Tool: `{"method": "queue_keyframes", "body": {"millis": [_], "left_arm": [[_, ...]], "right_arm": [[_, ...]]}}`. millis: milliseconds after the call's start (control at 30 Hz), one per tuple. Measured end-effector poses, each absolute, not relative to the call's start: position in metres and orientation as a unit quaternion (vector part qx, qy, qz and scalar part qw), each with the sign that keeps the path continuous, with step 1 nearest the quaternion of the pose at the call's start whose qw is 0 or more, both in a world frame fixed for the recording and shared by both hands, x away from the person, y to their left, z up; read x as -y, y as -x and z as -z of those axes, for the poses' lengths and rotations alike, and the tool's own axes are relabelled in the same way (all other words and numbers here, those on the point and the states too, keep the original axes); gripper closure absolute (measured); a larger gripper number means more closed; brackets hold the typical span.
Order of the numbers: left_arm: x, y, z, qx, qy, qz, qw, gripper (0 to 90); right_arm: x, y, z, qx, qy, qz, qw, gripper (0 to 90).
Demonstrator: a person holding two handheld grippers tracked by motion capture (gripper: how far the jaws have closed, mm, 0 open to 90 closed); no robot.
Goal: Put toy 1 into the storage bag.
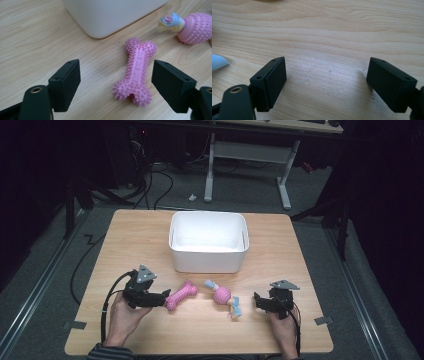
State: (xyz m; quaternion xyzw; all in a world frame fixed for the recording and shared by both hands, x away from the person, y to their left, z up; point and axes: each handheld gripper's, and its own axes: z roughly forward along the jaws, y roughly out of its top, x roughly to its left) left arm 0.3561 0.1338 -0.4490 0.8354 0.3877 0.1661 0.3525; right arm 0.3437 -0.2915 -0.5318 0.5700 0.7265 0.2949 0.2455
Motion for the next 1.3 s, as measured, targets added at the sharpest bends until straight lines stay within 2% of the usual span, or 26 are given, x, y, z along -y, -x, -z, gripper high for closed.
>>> {"method": "queue_keyframes", "body": {"millis": [367,533,733,833,1300], "left_arm": [[-0.109,-0.369,0.457,-0.365,-0.856,-0.148,0.334,29.7],[-0.092,-0.374,0.465,-0.349,-0.876,-0.141,0.302,30.3],[-0.077,-0.377,0.473,-0.335,-0.888,-0.127,0.289,34.5],[-0.074,-0.381,0.48,-0.333,-0.895,-0.112,0.275,36.7],[-0.074,-0.389,0.496,-0.338,-0.902,-0.113,0.244,40.6]], "right_arm": [[0.291,-0.344,0.532,-0.727,-0.57,-0.295,0.245,16.3],[0.291,-0.344,0.532,-0.727,-0.57,-0.295,0.245,16.4],[0.291,-0.343,0.532,-0.728,-0.569,-0.296,0.244,16.5],[0.291,-0.344,0.532,-0.728,-0.568,-0.296,0.244,16.5],[0.291,-0.343,0.532,-0.729,-0.567,-0.296,0.244,17.0]]}}
